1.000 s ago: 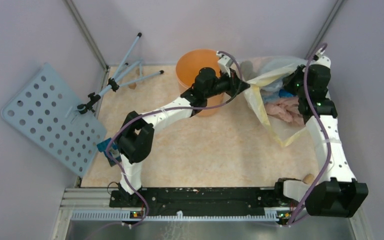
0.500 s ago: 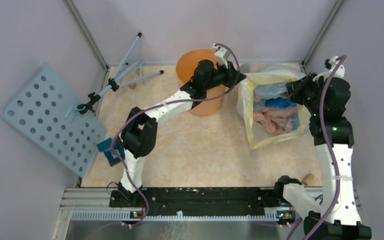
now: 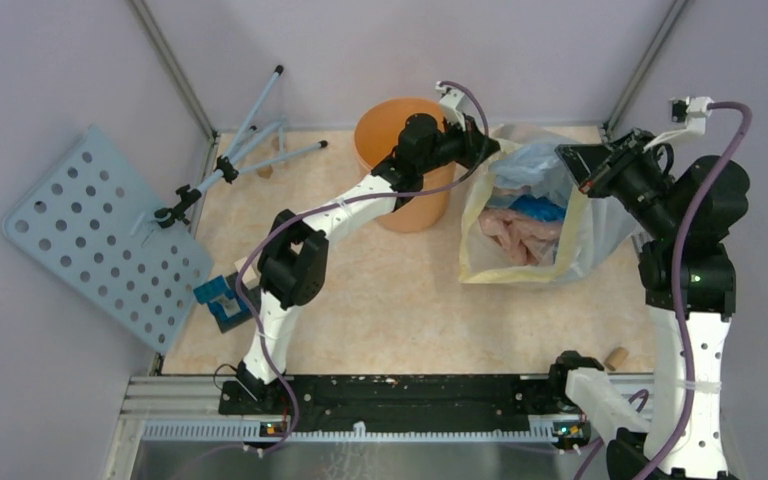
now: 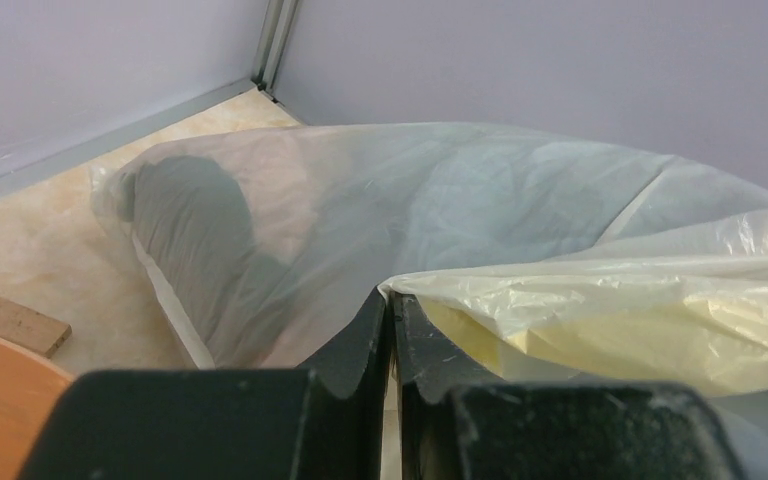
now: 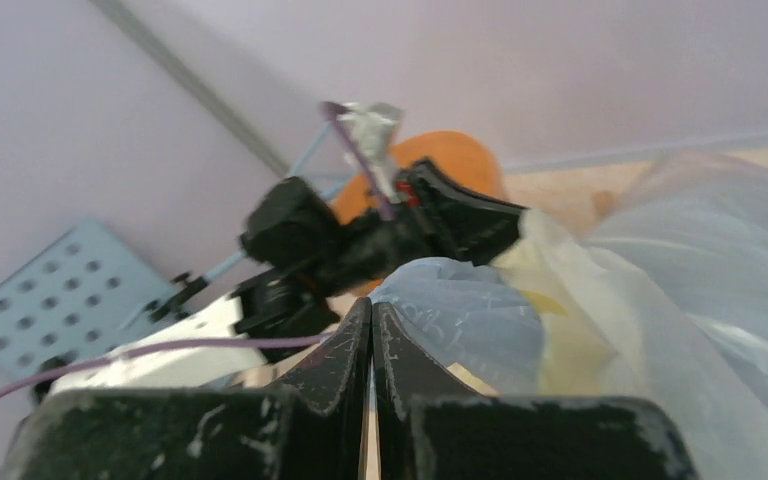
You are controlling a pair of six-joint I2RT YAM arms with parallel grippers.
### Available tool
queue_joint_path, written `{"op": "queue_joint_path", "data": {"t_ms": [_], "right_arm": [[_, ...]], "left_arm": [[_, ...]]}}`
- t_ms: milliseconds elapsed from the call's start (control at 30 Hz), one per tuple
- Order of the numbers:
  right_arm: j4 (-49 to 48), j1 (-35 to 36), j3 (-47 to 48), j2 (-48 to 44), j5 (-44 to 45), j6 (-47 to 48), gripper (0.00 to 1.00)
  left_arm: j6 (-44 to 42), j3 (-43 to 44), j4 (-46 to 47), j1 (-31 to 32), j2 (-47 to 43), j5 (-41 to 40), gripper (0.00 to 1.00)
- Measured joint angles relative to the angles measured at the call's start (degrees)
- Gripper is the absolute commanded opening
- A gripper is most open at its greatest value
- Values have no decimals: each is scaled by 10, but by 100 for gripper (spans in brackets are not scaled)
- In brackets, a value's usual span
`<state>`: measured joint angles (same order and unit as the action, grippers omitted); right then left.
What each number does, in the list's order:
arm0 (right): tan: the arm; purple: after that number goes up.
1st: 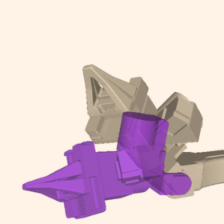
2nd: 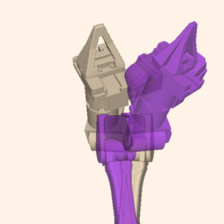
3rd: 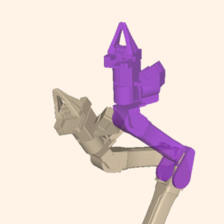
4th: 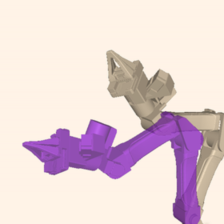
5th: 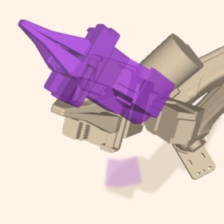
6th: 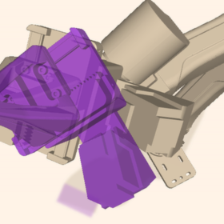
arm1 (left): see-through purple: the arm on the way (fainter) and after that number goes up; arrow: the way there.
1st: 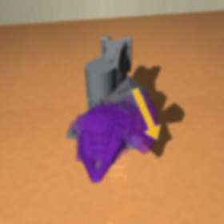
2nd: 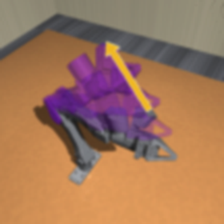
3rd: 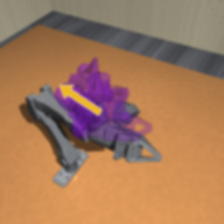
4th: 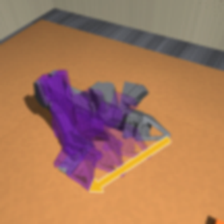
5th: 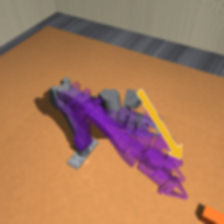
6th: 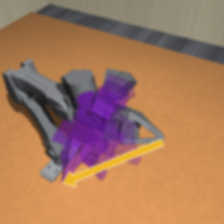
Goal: Put the trash bags into the trash bin
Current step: Pick up the trash bag, then place the trash bag at the center of the board.
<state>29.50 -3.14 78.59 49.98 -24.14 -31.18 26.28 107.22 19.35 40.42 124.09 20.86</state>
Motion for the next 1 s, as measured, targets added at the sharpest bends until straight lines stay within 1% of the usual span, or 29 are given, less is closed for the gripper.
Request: {"op": "queue_joint_path", "data": {"t_ms": [133,267,367,500,567,700,767,800,833,867,900,1000], "right_arm": [[-58,0,18,0,-104,-41,0],[-182,0,7,0,-229,-128,0],[-267,4,-10,-1,-296,-189,0],[-336,36,-37,-4,-347,-234,0],[-352,56,-55,-8,-361,-245,0],[-367,110,-103,-14,-367,-252,0],[-352,144,-128,-13,-363,-238,0],[-339,163,-140,-11,-355,-227,14],[-318,184,-152,-8,-348,-212,49],[-291,209,-162,-1,-340,-191,77],[-271,221,-165,4,-336,-182,88],[-162,250,-150,45,-291,-104,90]], "left_arm": [[0,0,0,0,1,3,10],[-1,0,0,0,0,3,10],[-1,0,0,0,0,3,10],[-1,0,0,0,0,3,11],[-1,0,0,0,0,3,11],[-5,1,-1,0,0,3,11],[-7,1,-1,0,0,3,11],[-8,1,-1,0,0,3,11],[-8,1,-1,0,0,3,11],[-7,1,-1,0,0,3,11],[-7,1,-1,0,0,3,11],[-4,1,-1,0,0,5,11]]}}
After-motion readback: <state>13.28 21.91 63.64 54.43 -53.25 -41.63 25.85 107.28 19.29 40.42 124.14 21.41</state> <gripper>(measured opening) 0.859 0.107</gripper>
